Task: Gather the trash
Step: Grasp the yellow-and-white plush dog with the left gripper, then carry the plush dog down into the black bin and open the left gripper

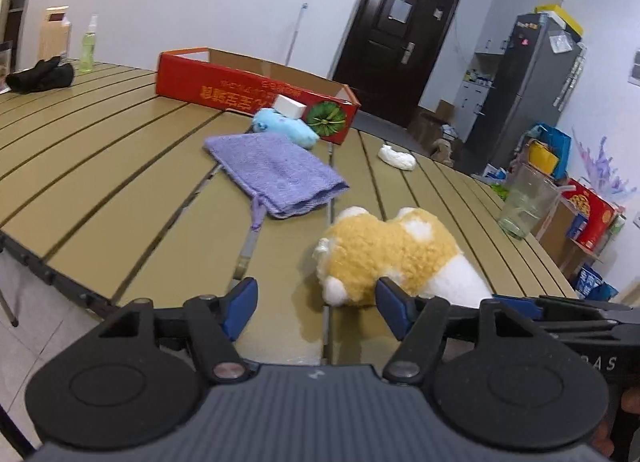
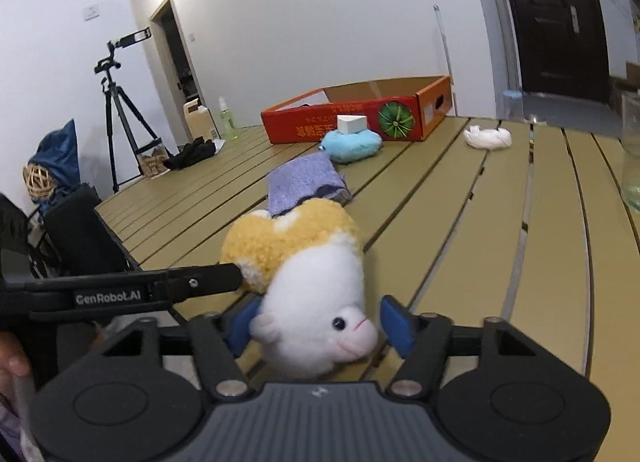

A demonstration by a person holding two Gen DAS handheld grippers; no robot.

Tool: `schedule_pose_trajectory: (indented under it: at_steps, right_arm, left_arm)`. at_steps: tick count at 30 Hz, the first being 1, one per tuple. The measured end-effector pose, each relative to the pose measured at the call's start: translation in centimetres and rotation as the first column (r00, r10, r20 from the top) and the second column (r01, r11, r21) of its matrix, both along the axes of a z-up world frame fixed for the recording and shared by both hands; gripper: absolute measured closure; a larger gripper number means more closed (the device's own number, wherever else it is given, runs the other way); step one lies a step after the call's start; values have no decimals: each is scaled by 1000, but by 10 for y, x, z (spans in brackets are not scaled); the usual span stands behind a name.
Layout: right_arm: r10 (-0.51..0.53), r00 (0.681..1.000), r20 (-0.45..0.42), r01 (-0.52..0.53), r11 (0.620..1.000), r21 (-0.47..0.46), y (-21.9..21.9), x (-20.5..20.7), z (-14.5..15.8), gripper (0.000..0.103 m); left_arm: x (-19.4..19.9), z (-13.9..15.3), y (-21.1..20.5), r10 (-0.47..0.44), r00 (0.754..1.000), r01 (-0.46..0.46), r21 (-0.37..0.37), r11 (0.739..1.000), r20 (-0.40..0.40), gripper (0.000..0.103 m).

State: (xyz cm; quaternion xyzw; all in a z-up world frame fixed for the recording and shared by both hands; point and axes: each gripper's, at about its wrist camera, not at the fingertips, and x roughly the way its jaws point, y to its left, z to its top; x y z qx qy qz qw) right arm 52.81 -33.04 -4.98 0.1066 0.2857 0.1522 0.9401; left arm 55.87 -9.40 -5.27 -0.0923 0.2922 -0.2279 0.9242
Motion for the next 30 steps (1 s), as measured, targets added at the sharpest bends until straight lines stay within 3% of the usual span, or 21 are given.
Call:
schedule_pose_trajectory:
  at_steps: [3,5,8,13,16,20,26,30]
  right_arm:
    - [-6,1000,-6,6,1000,11,-3,0,-2,49]
    - [-11,1000,-3,11,1000,8,-2,0,-1,51]
    - [-5,1000,1,5,1000,1,1,-1,2,54]
    - [79,996,43,-80,997,21,18,-7,18,56]
    - [170,984,60,-172,985,14,43,-15,22,56]
    - [290,957,17,-289,956,-57,90,-26,12,56]
    - [359,926,-115,-374,913,-164,136,-33,-29,57]
    - [366,904,-219,-408,893,-191,149,-31,-62,57]
  left_arm:
    - [4,-1,-7,-1,1000,1,-17,1000,8,42]
    - [5,0,-11,-31,999,32,-30,999,9,62]
    - [-2,5,-18,-42,998,42,3,999,37,75]
    - [-29,23,-3,22,993,-30,71,997,112,78]
    - [-53,28,31,71,990,-79,60,995,125,79]
    - [-78,14,76,143,988,-144,24,989,57,79]
    - [-91,-26,105,159,987,-159,16,987,-28,80]
    - [-89,-54,102,157,980,-148,81,986,-123,80]
